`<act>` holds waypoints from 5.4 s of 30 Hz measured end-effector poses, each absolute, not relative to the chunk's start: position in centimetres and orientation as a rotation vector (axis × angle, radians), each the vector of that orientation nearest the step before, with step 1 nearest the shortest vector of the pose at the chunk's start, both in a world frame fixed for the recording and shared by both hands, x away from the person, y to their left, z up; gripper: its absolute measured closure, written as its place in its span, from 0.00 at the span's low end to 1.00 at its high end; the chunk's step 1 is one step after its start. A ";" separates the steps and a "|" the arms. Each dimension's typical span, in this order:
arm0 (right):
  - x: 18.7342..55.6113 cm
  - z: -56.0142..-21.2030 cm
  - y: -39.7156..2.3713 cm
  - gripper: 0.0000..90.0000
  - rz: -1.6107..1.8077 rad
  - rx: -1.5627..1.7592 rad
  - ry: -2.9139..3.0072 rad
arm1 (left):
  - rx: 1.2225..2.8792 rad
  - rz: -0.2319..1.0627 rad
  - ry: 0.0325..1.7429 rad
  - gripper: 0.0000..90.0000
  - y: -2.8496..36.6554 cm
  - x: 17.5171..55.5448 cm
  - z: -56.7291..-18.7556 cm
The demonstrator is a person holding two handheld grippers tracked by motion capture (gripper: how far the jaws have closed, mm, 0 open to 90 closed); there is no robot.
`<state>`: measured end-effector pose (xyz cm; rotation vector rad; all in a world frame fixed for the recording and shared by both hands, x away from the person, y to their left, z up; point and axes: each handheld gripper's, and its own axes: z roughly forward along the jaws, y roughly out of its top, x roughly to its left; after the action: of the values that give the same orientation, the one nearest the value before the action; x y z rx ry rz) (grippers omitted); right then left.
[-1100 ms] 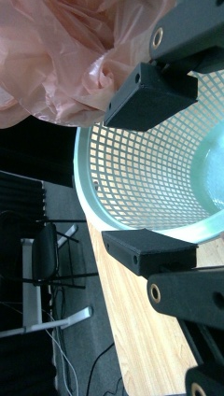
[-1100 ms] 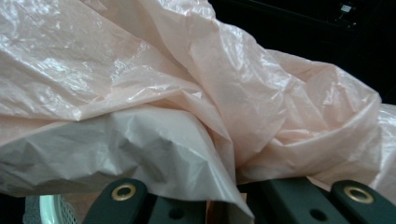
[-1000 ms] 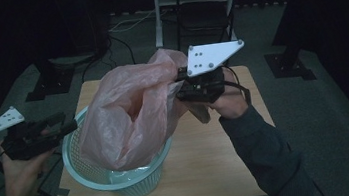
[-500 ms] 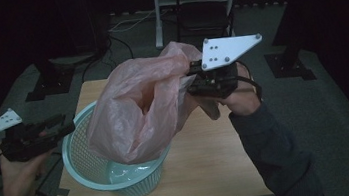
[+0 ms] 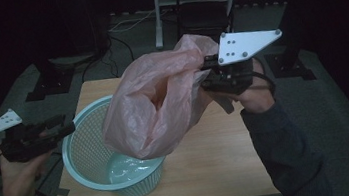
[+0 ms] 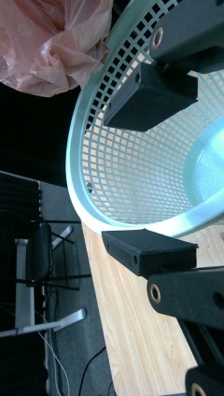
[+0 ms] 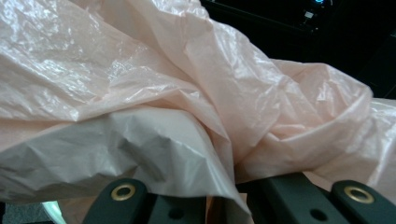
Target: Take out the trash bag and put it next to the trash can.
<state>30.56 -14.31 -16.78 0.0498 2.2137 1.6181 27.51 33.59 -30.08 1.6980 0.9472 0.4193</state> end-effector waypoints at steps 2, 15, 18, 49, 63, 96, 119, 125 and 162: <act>30.4 -16.8 -14.5 0.97 1.603 0.050 2.215 | 1.699 0.418 0.945 0.43 33.6 27.5 -30.1; 30.2 -17.6 -17.4 0.97 1.590 0.110 2.202 | 1.698 0.412 0.946 0.43 33.6 27.5 -30.1; 30.0 -17.6 -18.1 0.97 1.585 0.115 2.195 | 1.698 0.410 0.945 0.43 33.6 27.5 -30.1; 29.8 -19.9 -22.2 0.96 1.535 0.227 2.214 | 1.693 0.404 0.952 0.44 33.8 27.5 -30.2; 30.6 -22.8 -23.4 0.95 1.541 0.288 2.255 | 1.692 0.401 0.957 0.43 33.9 27.6 -30.3; 31.7 -27.6 -24.7 0.95 1.528 0.376 2.342 | 1.678 0.392 0.959 0.43 34.3 27.3 -30.4; 31.9 -28.8 -27.9 0.95 1.505 0.494 2.314 | 1.680 0.389 0.958 0.43 34.3 27.4 -30.5; 32.3 -30.0 -27.2 0.95 1.477 0.499 2.351 | 1.679 0.391 0.956 0.43 34.3 27.4 -30.4; 36.2 -38.6 -23.4 0.88 1.452 0.642 2.483 | 1.663 0.398 0.959 0.43 34.8 27.1 -30.3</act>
<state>36.15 -23.43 -38.57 0.6418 2.4827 1.4515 27.13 34.80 -30.29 1.6627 0.9589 0.3985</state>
